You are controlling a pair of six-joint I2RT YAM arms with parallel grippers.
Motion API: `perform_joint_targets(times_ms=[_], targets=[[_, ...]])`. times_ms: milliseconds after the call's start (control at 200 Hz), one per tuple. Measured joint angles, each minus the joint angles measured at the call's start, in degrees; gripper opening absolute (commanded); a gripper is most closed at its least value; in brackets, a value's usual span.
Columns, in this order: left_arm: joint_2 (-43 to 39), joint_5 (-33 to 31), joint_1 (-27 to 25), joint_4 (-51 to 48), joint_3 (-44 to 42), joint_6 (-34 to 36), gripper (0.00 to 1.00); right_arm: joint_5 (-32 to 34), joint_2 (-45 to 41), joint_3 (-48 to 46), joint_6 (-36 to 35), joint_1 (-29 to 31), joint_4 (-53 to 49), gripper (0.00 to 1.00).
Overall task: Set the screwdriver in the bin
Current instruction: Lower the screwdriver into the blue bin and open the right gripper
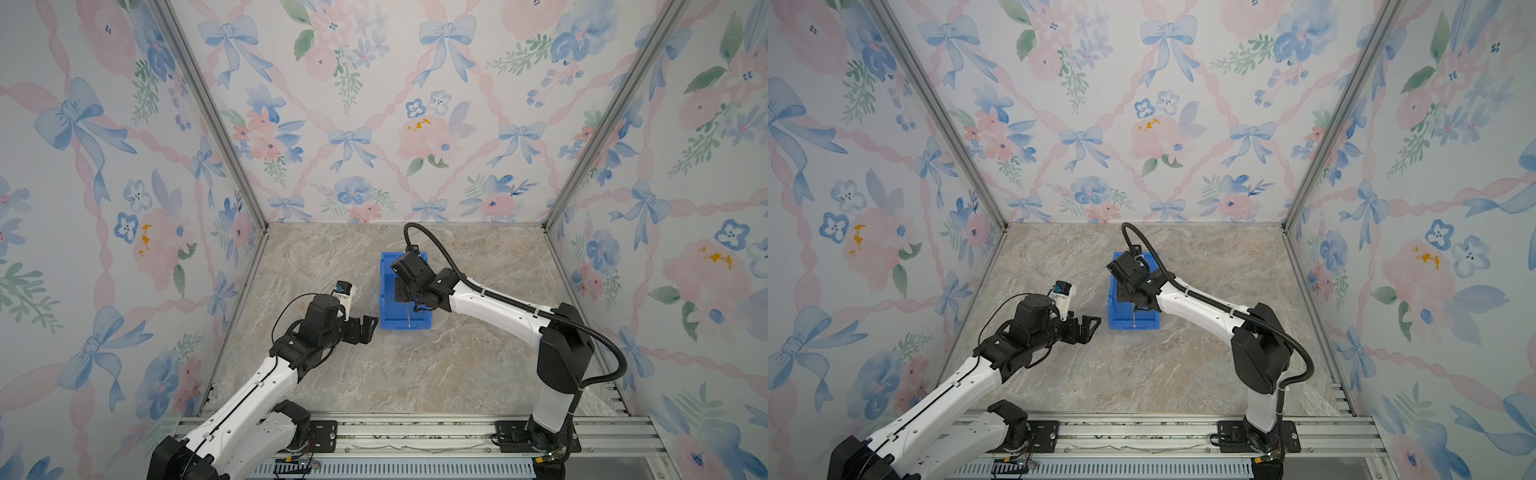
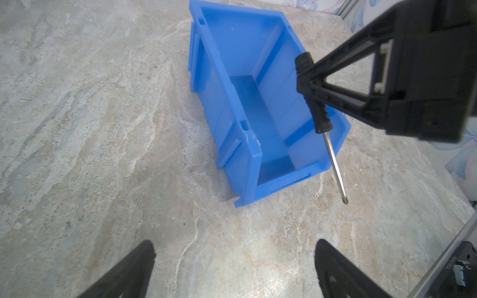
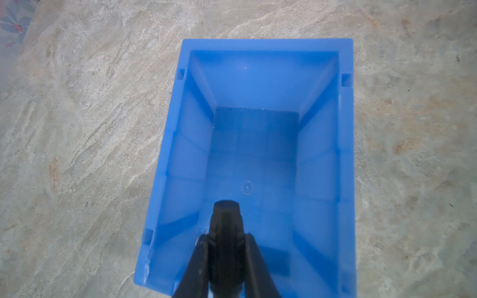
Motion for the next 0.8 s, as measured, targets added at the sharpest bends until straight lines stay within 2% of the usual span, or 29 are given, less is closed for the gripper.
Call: perform_joint_targets(times_ms=[415, 800], targets=[[-2.29, -0.46, -2.86, 0.35, -1.07, 0.28, 0.97, -2.21, 10.47, 8.72, 0.07, -4.09, -0.76, 0.01], [-2.6, -1.29, -4.0, 0.35, -1.11, 0.68, 0.98, -3.54, 17.97, 13.84, 1.4, -4.63, -1.09, 0.02]])
